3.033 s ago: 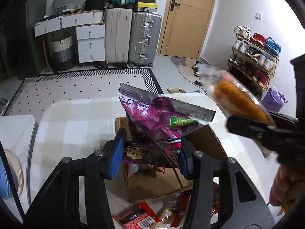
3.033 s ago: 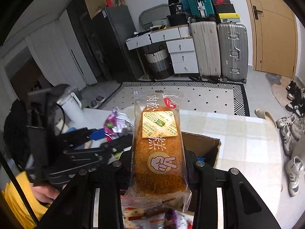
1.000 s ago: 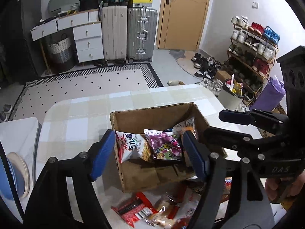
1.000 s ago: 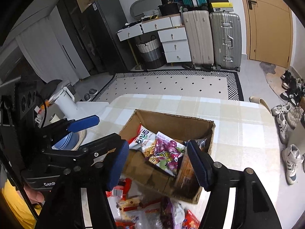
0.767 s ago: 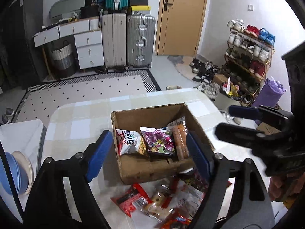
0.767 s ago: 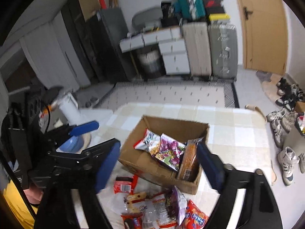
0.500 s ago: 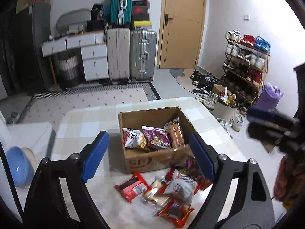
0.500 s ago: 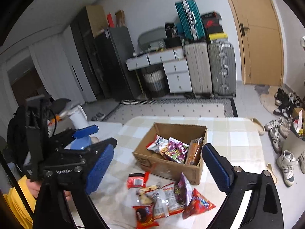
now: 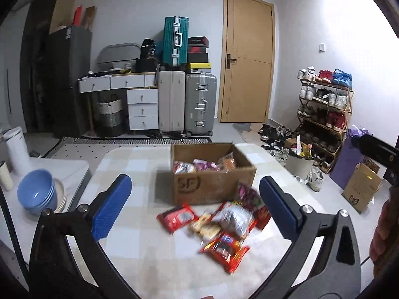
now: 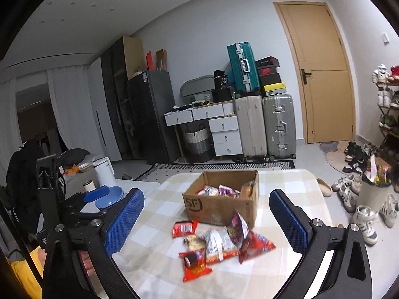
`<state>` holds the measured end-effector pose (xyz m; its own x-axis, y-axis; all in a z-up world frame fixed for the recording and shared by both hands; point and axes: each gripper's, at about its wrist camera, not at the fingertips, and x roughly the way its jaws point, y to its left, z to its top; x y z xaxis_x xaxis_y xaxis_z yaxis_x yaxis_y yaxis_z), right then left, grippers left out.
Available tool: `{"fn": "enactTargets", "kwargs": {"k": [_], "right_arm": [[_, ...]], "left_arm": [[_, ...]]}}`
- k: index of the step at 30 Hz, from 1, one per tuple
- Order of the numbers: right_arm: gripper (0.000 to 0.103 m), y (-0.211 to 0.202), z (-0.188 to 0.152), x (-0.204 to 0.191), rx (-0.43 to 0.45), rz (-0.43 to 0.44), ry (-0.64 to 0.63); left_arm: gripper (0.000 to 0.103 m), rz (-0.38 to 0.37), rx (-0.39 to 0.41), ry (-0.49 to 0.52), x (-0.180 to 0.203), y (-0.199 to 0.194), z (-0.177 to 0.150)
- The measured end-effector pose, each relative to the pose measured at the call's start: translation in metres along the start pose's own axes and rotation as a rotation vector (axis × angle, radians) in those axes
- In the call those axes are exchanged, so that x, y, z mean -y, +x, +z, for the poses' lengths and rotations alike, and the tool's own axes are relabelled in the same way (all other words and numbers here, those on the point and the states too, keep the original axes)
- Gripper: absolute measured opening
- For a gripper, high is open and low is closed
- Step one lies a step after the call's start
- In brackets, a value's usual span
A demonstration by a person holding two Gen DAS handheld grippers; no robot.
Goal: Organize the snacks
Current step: 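Move both tools back toward the snacks on the table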
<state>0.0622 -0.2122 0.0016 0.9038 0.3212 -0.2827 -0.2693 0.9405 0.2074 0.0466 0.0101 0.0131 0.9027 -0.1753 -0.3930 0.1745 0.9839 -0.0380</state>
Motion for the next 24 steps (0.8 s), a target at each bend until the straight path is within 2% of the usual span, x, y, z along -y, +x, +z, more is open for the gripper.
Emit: {"fn": "enactTargets", "kwargs": {"k": [3,6,10,13,18,24], "right_arm": [[0.102,-0.006,-0.030,0.006,-0.007,-0.024,0.015],[0.102,-0.002,-0.060,0.012,-0.050,-0.029,0.038],[0.102,0.008,-0.086,0.019,-0.123,-0.029,0.075],[0.102,0.012,-0.097,0.021,-0.144,-0.030,0.085],[0.102,0.020,-0.105,0.025,-0.155,-0.014,0.113],[0.102,0.034,-0.119,0.024,-0.190,-0.011,0.101]], "left_arm": [[0.102,0.021,-0.034,0.014,-0.004,-0.007,-0.031],[0.102,0.001,-0.074,0.015,-0.004,-0.003,-0.059],[0.102,-0.043,-0.199,-0.028,-0.004,0.018,-0.088],[0.102,-0.065,-0.241,-0.055,0.001,0.037,-0.099],[0.102,-0.041,-0.315,-0.050,0.009,0.065,-0.110],[0.102,-0.058,-0.467,-0.145,0.007,0.121,-0.127]]}}
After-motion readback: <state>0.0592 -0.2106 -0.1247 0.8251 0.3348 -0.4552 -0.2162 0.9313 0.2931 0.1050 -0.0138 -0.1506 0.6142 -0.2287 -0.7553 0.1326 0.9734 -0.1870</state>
